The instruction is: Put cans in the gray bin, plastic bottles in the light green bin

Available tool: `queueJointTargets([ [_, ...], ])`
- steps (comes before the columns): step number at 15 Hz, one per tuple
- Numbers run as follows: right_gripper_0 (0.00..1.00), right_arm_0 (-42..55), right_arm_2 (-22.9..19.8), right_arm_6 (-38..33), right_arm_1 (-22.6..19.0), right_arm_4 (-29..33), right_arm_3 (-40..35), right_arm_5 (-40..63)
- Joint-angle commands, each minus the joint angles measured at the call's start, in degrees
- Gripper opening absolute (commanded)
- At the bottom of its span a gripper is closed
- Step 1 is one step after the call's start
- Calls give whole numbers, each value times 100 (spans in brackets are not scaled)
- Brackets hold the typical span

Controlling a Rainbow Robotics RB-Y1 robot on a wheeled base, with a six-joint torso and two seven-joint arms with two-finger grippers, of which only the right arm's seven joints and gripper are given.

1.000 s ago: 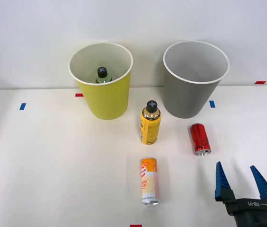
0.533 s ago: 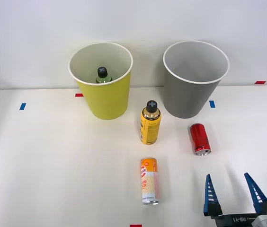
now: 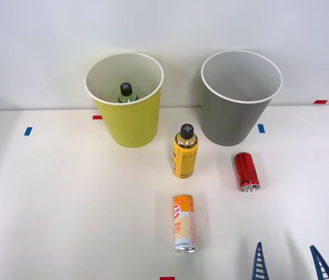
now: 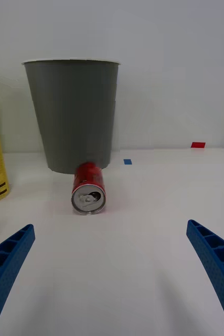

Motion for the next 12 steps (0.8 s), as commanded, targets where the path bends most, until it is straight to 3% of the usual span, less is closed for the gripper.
queueJointTargets([
  [1, 100, 96, 104, -41, -32, -36, -1, -14],
  [12, 100, 210, 148, -59, -67, -79, -1, -14],
])
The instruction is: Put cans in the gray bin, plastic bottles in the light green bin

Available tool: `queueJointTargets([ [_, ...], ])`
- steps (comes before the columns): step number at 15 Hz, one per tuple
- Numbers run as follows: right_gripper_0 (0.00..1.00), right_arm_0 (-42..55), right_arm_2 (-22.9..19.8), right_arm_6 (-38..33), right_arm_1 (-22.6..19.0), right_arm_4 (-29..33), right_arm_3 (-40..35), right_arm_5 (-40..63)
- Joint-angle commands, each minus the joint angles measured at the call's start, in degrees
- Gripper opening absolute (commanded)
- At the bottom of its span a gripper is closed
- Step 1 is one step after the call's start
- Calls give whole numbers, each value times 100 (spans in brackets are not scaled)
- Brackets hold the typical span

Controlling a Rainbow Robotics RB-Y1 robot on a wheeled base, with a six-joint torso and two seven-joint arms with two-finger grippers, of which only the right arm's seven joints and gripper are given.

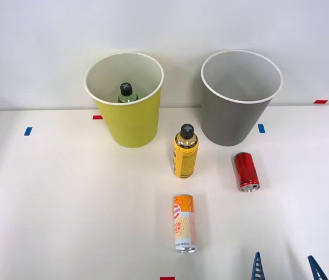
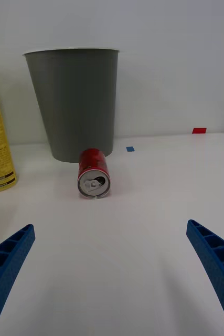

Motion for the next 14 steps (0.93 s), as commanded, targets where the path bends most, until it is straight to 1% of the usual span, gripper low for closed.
queueJointTargets([
  [1, 100, 0, 0, 0, -1, -1, 0, 1],
  [14, 100, 0, 0, 0, -1, -1, 0, 1],
])
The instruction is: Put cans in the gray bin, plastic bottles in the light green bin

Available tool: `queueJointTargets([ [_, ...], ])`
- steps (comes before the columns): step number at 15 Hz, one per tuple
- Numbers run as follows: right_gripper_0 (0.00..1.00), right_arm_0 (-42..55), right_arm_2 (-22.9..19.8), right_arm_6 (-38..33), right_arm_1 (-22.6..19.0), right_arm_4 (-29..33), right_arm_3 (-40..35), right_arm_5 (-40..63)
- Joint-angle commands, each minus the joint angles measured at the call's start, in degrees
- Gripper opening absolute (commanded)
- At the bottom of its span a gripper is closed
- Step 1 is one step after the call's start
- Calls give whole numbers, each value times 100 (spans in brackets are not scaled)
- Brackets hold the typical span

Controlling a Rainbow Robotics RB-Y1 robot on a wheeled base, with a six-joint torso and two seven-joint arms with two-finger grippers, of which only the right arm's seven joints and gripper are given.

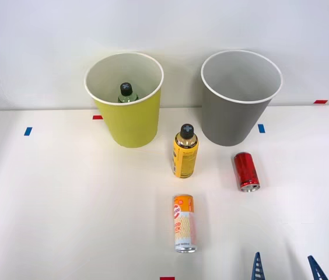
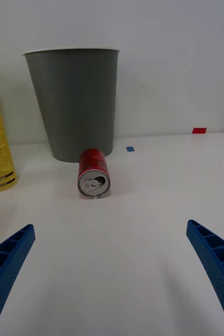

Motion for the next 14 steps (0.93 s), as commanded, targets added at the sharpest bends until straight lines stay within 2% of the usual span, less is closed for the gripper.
queueJointTargets([
  [1, 100, 0, 0, 0, 0, 0, 0, 1],
  [14, 100, 0, 0, 0, 0, 0, 0, 1],
])
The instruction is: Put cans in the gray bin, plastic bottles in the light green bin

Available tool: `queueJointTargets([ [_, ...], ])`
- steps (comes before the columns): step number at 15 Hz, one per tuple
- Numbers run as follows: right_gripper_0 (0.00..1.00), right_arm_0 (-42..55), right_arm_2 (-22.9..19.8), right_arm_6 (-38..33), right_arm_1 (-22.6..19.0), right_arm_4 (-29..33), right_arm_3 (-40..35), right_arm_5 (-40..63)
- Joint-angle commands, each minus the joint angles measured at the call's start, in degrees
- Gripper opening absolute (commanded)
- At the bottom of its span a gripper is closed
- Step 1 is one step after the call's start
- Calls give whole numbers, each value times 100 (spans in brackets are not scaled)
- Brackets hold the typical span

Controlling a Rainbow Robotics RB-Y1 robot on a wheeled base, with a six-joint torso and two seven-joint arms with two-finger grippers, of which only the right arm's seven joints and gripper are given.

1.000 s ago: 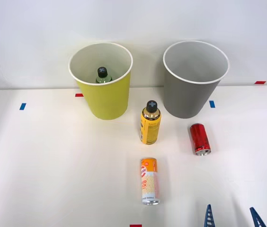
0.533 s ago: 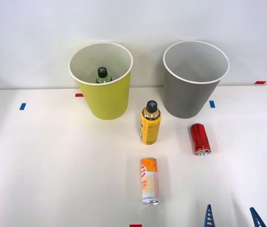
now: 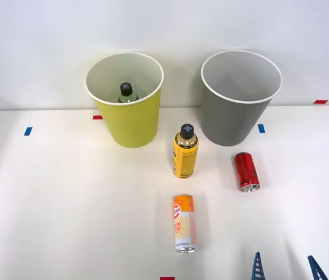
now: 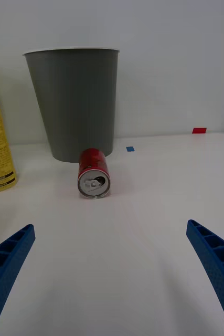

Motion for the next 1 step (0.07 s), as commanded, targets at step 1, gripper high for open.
queueJointTargets([
  [1, 100, 0, 0, 0, 0, 0, 0, 1],
])
